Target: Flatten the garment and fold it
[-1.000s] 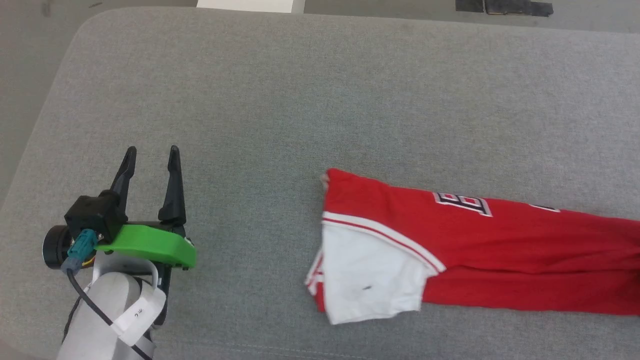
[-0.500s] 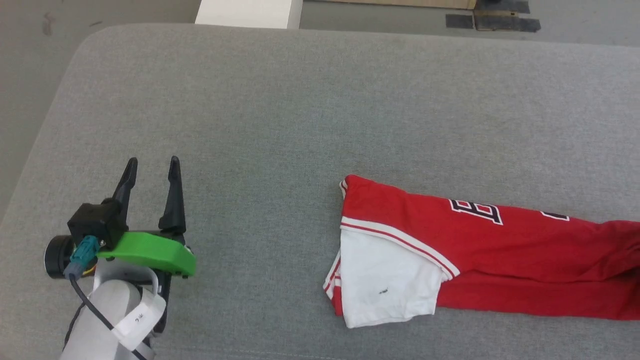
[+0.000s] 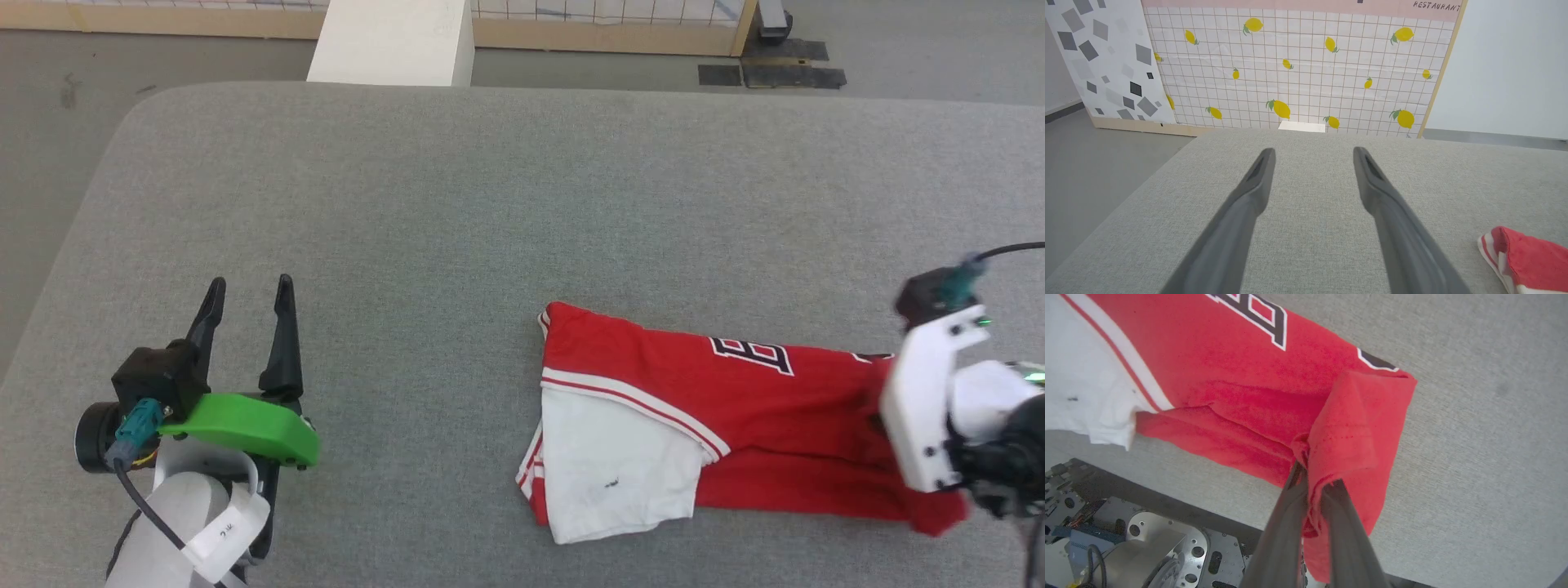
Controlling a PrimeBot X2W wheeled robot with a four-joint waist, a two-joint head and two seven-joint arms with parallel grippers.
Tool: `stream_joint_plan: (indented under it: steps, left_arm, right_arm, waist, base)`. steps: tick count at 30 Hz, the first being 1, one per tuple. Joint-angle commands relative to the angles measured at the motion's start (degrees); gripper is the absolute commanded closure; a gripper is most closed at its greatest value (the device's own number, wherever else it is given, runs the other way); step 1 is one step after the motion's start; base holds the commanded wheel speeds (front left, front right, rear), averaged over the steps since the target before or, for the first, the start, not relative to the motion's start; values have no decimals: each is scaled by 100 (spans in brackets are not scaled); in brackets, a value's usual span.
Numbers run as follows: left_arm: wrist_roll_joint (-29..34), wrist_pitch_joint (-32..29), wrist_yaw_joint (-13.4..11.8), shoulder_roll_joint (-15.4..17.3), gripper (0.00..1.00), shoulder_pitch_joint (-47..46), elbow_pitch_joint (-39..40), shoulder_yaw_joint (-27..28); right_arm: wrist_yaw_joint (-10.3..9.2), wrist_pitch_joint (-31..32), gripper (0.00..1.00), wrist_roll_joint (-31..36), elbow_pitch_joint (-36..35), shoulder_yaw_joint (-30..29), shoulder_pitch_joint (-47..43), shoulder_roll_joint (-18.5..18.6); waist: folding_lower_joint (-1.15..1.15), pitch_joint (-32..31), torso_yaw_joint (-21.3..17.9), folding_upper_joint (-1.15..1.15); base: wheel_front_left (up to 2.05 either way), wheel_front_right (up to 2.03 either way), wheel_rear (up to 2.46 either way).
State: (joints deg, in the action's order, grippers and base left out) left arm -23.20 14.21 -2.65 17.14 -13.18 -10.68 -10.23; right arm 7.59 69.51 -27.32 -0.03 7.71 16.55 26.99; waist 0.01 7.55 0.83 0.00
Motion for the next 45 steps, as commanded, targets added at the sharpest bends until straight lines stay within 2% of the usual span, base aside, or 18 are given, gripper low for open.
stream_joint_plan:
  steps: [1, 5, 17, 27, 36, 37, 38, 45]
  left_arm:
    - [-16, 10, -32, 17, 0, 74, 15, -11]
    - [-38, 14, -34, -2, 0, 91, 38, -33]
    - [-67, 34, -43, -60, 0, 46, 37, -85]
    - [-70, 49, -37, -121, 0, -60, -4, -138]
    - [-85, 60, 6, -181, 0, -114, -97, -193]
    - [-90, 61, 11, -183, 0, -113, -106, -188]
    - [-95, 62, 15, -183, 0, -107, -118, -184]
    - [-112, 68, 4, -141, 0, 10, -193, -139]
  right_arm:
    - [-10, -65, 100, -71, -21, 124, 98, -134]
    - [-10, -416, 100, -152, 104, 526, 340, -546]
    - [-10, -1433, 100, -116, 1243, 1384, 1219, -1529]
    - [-10, -2090, 100, -52, 2276, 1756, 1623, -1981]
    - [-10, -2617, 100, -86, 3084, 2037, 1690, -2156]
    - [-10, -2646, 67, -137, 3112, 2108, 1709, -2180]
    - [-10, -2697, 0, -165, 3106, 2169, 1739, -2191]
    - [-10, -3018, 0, -678, 2638, 2654, 1997, -2253]
  waist:
    - [-1, -14, 7, 0]
    - [-1, -6, 75, 0]
    - [-1, 208, 389, 0]
    - [-1, 391, 554, 0]
    - [-1, 425, 607, 0]
    - [-1, 413, 599, 0]
    - [-1, 398, 589, 0]
    - [-1, 121, 436, 0]
  base:
    - [0, 0, 0]
    - [0, 0, 0]
    - [0, 0, 0]
    - [0, 0, 0]
    - [0, 0, 0]
    - [0, 0, 0]
    - [0, 0, 0]
    - [0, 0, 0]
